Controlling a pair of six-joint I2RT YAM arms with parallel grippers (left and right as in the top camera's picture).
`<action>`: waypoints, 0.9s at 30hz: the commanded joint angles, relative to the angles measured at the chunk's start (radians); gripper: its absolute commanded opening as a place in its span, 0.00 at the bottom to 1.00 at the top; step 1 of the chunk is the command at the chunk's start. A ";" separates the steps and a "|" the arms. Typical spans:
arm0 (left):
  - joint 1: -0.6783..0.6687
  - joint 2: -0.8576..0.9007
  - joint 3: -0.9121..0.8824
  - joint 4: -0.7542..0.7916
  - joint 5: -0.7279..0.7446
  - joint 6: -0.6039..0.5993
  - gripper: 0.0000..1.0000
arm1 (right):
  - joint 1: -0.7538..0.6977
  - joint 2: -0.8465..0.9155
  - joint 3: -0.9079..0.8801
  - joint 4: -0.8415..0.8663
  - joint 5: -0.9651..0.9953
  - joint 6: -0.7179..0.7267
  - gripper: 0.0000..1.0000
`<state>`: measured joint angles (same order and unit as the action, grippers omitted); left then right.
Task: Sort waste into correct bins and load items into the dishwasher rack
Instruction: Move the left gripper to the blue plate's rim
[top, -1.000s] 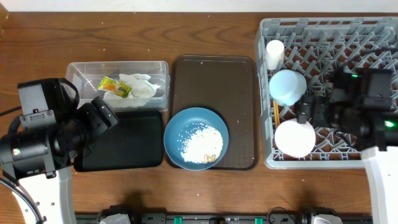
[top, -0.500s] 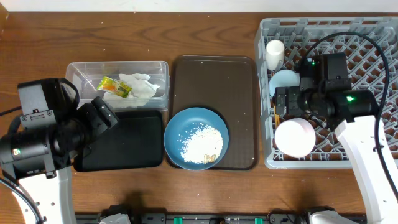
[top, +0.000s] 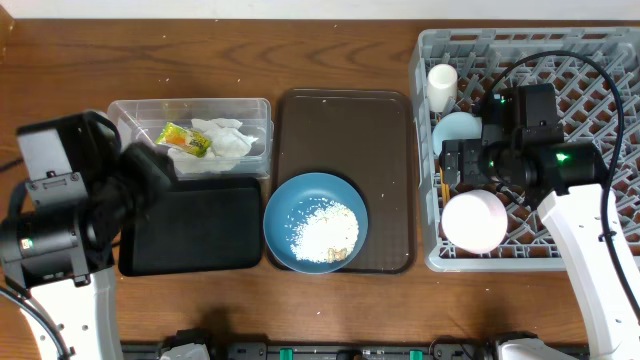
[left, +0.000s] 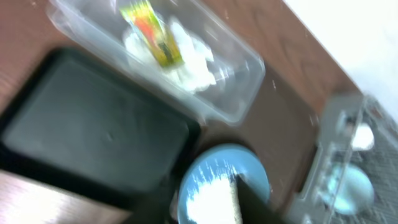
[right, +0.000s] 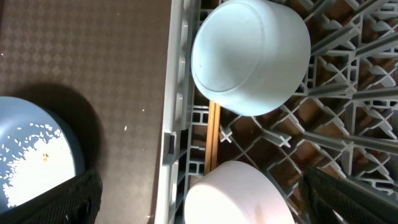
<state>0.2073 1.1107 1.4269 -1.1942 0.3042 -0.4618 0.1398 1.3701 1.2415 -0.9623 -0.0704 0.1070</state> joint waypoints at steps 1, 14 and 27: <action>-0.060 0.006 -0.032 -0.045 0.103 0.008 0.06 | 0.011 0.004 0.014 0.002 0.010 0.016 0.99; -0.479 0.068 -0.344 0.205 0.102 -0.013 0.08 | 0.011 0.004 0.014 0.002 0.010 0.016 0.99; -0.889 0.390 -0.344 0.526 0.015 -0.042 0.47 | 0.011 0.004 0.014 0.002 0.010 0.016 0.99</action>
<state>-0.6350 1.4513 1.0824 -0.6949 0.3424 -0.4992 0.1398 1.3701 1.2419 -0.9619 -0.0700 0.1070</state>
